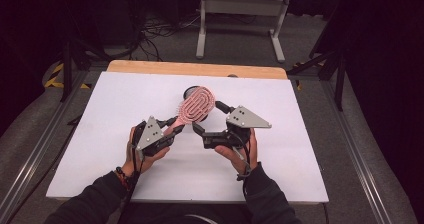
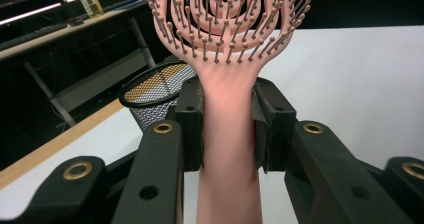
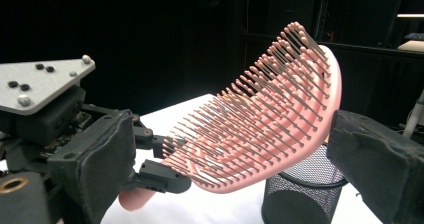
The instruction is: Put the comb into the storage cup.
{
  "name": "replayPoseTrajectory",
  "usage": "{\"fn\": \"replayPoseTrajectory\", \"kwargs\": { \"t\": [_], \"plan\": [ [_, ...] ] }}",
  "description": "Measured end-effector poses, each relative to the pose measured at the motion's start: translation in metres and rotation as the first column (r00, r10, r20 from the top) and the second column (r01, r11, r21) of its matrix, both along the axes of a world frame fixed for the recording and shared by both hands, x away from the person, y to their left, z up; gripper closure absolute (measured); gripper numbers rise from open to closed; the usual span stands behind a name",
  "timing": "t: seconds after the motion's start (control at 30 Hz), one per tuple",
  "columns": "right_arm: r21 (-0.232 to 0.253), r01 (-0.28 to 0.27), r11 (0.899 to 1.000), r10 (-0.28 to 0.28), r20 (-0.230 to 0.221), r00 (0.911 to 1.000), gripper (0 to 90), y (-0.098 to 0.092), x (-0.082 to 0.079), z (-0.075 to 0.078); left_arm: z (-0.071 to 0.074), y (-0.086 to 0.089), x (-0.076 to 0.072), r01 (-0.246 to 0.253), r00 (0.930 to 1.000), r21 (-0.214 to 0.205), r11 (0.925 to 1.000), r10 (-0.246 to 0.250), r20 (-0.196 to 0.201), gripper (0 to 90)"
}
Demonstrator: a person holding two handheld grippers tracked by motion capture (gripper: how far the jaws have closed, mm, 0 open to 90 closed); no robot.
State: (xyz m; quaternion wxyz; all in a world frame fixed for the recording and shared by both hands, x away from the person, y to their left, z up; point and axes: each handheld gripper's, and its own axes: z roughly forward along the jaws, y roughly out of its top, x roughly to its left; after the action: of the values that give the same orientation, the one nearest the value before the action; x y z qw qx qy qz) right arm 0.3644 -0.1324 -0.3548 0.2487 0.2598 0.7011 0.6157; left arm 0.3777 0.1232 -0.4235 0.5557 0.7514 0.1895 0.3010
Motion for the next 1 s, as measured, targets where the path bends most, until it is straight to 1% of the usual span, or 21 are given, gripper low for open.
{"fn": "replayPoseTrajectory", "kwargs": {
  "t": [0.03, 0.07, 0.1, 0.13, 0.17, 0.2, 0.23, 0.33, 0.4, 0.43, 0.5, 0.53, 0.67, 0.7, 0.77, 0.8, 0.87, 0.9, 0.93, 0.97, 1.0],
  "plan": [
    [0.0, 0.0, 1.0, 0.0, 0.0, 1.0, 6.9, 0.0, 0.0, 0.0, 0.0, 0.0, 0.0, 0.0, 1.0, 0.0, 1.0, 0.0, 0.0, 69.6],
    [0.0, 0.003, 1.0, -0.003, 0.001, 1.0, 7.8, 0.0, 0.001, 0.001, 0.001, 0.0, 0.0, -0.008, 0.9999, -0.001, 1.0, 0.009, 0.01, 69.6],
    [0.002, 0.009, 1.0, -0.009, 0.001, 1.0, 7.7, 0.0, 0.002, 0.001, 0.001, 0.0, 0.0, -0.006, 0.9999, -0.003, 1.0, 0.006, 0.009, 69.6],
    [0.01, 0.013, 1.0, -0.013, -0.002, 0.9999, 7.8, -0.001, 0.004, 0.001, 0.002, 0.0, 0.0, -0.007, 0.9999, -0.011, 0.9999, 0.007, 0.012, 69.6],
    [0.015, 0.016, 1.0, -0.016, -0.009, 0.9998, 7.8, -0.001, 0.005, 0.001, 0.003, 0.0, -0.001, -0.011, 0.9996, -0.01, 0.9999, 0.011, 0.025, 69.6],
    [0.014, 0.024, 1.0, -0.024, -0.013, 0.9996, 7.8, -0.001, 0.006, 0.001, 0.003, 0.0, -0.001, -0.005, 0.9998, -0.019, 0.9998, 0.005, 0.021, 69.6],
    [0.014, 0.024, 1.0, -0.024, -0.013, 0.9996, 7.8, -0.001, 0.006, 0.001, 0.003, 0.0, -0.001, -0.005, 0.9998, -0.019, 0.9998, 0.005, 0.021, 69.6],
    [0.026, 0.017, 1.0, -0.016, -0.034, 0.9993, 7.8, 0.0, 0.011, -0.001, 0.003, -0.002, -0.002, -0.005, 0.9996, -0.029, 0.9996, 0.006, 0.026, 69.6],
    [0.028, 0.012, 1.0, -0.011, -0.035, 0.9993, 7.8, 0.0, 0.012, -0.002, 0.003, -0.003, -0.002, -0.004, 0.9996, -0.035, 0.9994, 0.005, 0.027, 69.6],
    [0.027, 0.013, 1.0, -0.012, -0.036, 0.9993, 7.9, 0.001, 0.012, -0.002, 0.002, -0.004, -0.003, 0.005, 0.9997, -0.033, 0.9994, -0.004, 0.026, 69.6],
    [0.028, 0.013, 1.0, -0.012, -0.04, 0.9991, 7.9, 0.001, 0.012, -0.003, 0.001, -0.005, -0.004, 0.006, 0.9996, -0.038, 0.9992, -0.004, 0.028, 69.6],
    [0.041, 0.012, 0.999, -0.01, -0.049, 0.9988, 8.3, 0.002, 0.014, -0.005, 0.0, -0.006, -0.004, 0.008, 0.9997, -0.04, 0.9992, -0.007, 0.025, 69.6],
    [0.05, 0.004, 0.999, -0.001, -0.061, 0.9981, 8.7, 0.002, 0.015, -0.008, -0.002, -0.008, -0.005, 0.02, 0.9995, -0.03, 0.9994, -0.019, 0.025, 69.6],
    [0.058, -0.004, 0.998, 0.008, -0.064, 0.9979, 9.4, 0.001, 0.015, -0.009, -0.003, -0.009, -0.006, 0.02, 0.9994, -0.026, 0.9995, -0.02, 0.03, 69.6],
    [0.077, -0.004, 0.997, 0.01, -0.075, 0.9971, 11.2, 0.0, 0.016, -0.01, -0.004, -0.01, -0.007, 0.027, 0.9993, -0.021, 0.9994, -0.026, 0.027, 69.6],
    [0.089, -0.001, 0.996, 0.008, -0.08, 0.9968, 13.7, 0.0, 0.016, -0.01, -0.004, -0.01, -0.007, 0.027, 0.9993, -0.021, 0.9994, -0.026, 0.027, 69.6],
    [0.152, -0.013, 0.988, 0.025, -0.075, 0.9969, 18.7, -0.001, 0.014, -0.011, -0.005, -0.012, -0.008, 0.027, 0.9992, -0.023, 0.9994, -0.026, 0.03, 69.6],
    [0.152, -0.013, 0.988, 0.025, -0.075, 0.9969, 18.7, -0.001, 0.014, -0.011, -0.006, -0.012, -0.008, 0.032, 0.9991, -0.019, 0.9993, -0.032, 0.027, 69.6],
    [0.148, -0.013, 0.989, 0.025, -0.077, 0.9967, 22.2, 0.0, 0.013, -0.011, -0.006, -0.013, -0.009, 0.033, 0.9988, -0.011, 0.9994, -0.033, 0.036, 69.6],
    [0.148, -0.013, 0.989, 0.025, -0.077, 0.9967, 22.2, 0.0, 0.013, -0.011, -0.007, -0.014, -0.009, 0.036, 0.9988, -0.015, 0.9992, -0.036, 0.034, 69.6],
    [0.161, -0.027, 0.987, 0.041, -0.085, 0.9955, 28.1, 0.001, 0.013, -0.012, -0.007, -0.015, -0.01, 0.045, 0.9985, -0.011, 0.9989, -0.044, 0.031, 69.6]
  ]
}}
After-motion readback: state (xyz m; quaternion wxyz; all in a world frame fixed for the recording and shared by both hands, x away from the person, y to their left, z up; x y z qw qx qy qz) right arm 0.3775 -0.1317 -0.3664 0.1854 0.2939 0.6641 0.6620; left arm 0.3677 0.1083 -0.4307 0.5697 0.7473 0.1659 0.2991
